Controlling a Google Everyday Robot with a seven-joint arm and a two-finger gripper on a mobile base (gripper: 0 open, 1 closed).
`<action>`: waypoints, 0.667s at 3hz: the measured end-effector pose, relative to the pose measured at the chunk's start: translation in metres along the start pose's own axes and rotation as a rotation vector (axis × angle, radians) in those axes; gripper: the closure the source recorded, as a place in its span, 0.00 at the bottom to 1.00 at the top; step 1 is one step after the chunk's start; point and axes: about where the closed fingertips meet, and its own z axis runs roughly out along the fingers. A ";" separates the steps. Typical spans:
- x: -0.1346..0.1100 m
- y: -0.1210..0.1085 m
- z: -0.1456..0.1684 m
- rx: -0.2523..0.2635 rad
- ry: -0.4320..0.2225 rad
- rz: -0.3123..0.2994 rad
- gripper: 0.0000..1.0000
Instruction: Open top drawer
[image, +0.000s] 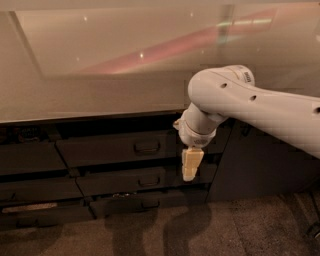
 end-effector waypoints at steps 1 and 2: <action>0.009 0.011 0.037 -0.071 -0.025 0.047 0.00; 0.009 0.011 0.037 -0.070 -0.024 0.047 0.00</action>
Offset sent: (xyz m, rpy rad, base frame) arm -0.0042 -0.0022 -0.0565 0.0346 0.1150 -0.0397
